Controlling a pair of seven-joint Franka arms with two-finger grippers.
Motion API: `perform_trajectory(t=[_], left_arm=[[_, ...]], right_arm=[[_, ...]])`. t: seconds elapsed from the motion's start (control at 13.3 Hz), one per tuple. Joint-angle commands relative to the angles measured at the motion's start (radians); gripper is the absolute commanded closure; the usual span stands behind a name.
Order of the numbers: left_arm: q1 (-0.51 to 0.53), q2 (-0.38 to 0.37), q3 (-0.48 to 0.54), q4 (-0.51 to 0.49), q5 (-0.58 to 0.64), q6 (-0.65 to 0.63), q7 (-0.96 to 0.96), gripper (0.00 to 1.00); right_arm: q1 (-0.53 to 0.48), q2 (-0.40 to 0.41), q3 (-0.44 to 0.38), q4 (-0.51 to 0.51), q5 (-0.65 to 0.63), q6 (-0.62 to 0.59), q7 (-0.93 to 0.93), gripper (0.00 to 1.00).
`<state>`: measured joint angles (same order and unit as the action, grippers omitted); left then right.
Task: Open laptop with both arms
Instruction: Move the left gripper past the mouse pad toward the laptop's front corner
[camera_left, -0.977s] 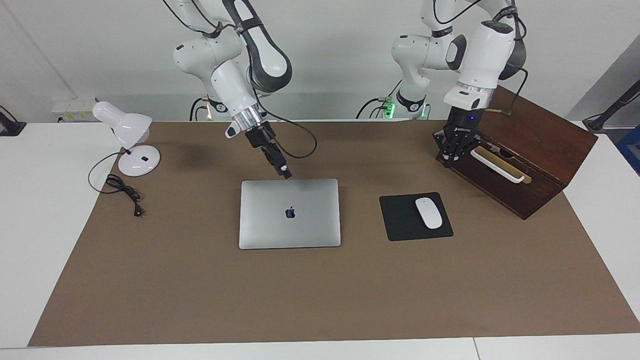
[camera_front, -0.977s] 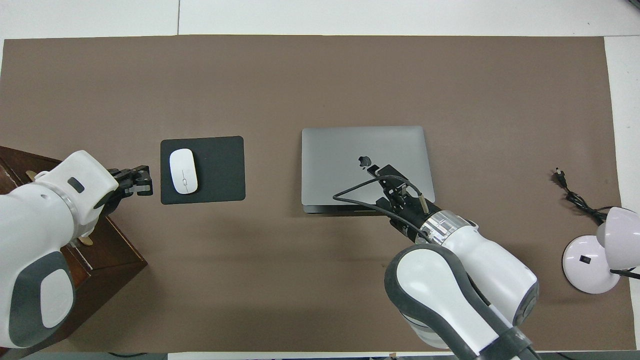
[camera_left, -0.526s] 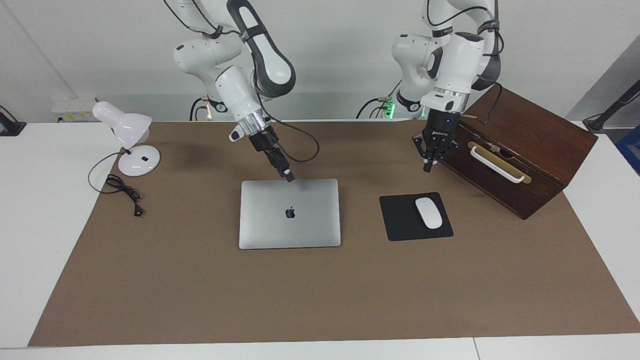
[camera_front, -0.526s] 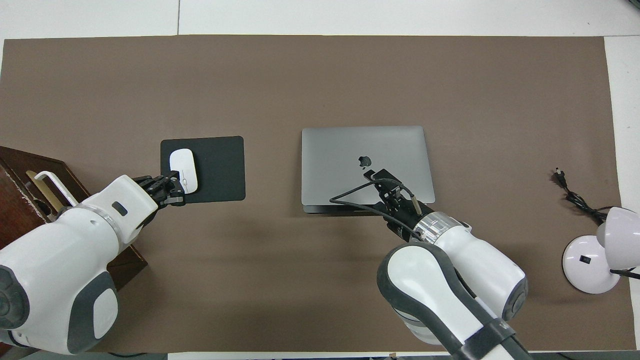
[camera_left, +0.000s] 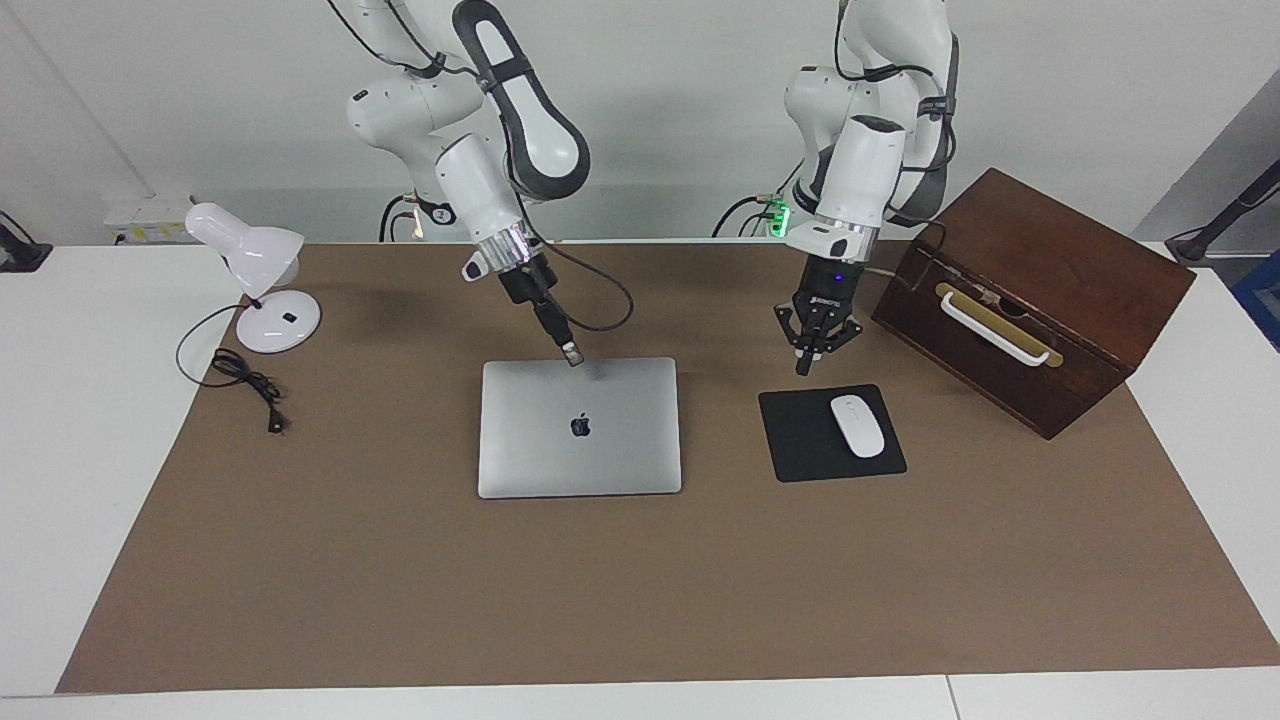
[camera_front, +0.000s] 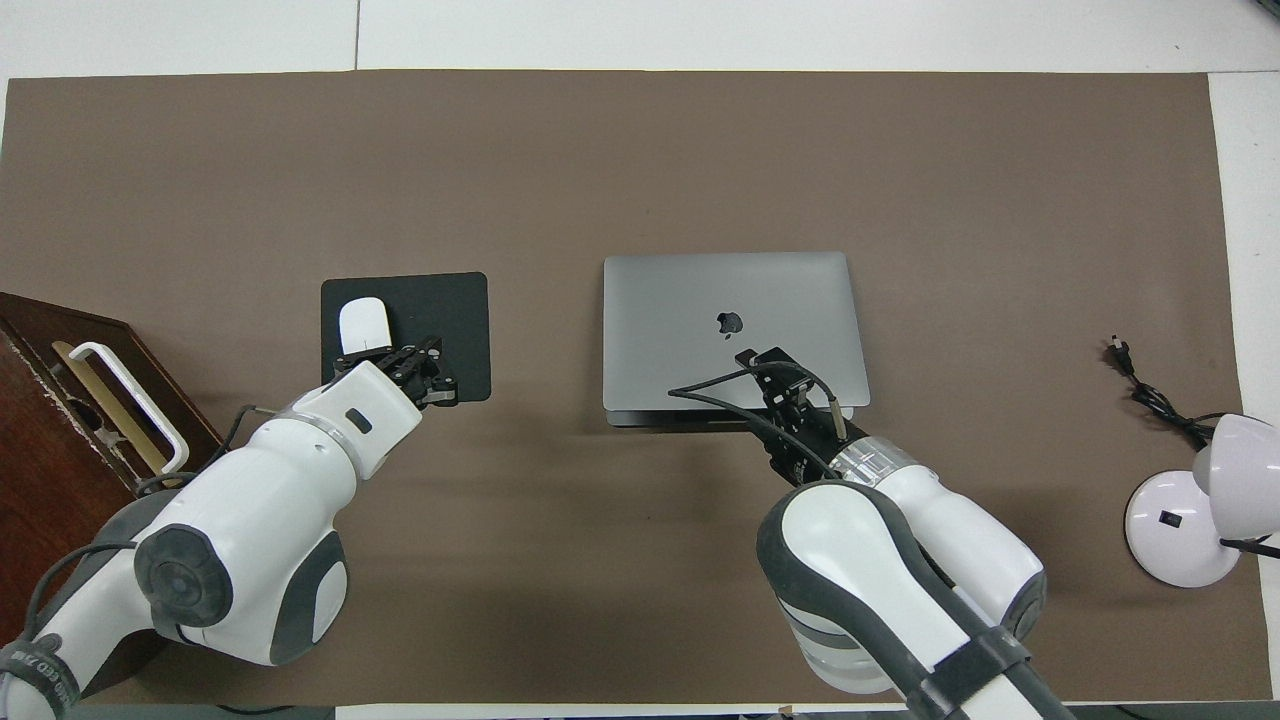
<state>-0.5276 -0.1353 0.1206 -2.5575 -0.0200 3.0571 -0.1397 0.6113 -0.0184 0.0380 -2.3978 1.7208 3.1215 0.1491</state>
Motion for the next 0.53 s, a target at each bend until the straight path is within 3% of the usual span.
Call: perform_trajectory(t=[0.0, 0.45], left_arm=[[-0.044, 0.087, 0.013, 0.000, 0.012, 0.145, -0.029, 1.00], [-0.109, 0.222, 0.013, 0.008, -0.012, 0.354, -0.058, 1.00]], right_arm=[[0.007, -0.008, -0.003, -0.017, 0.051, 0.028, -0.042, 0.00], [0.007, -0.006, -0.003, -0.021, 0.052, 0.028, -0.057, 0.00]])
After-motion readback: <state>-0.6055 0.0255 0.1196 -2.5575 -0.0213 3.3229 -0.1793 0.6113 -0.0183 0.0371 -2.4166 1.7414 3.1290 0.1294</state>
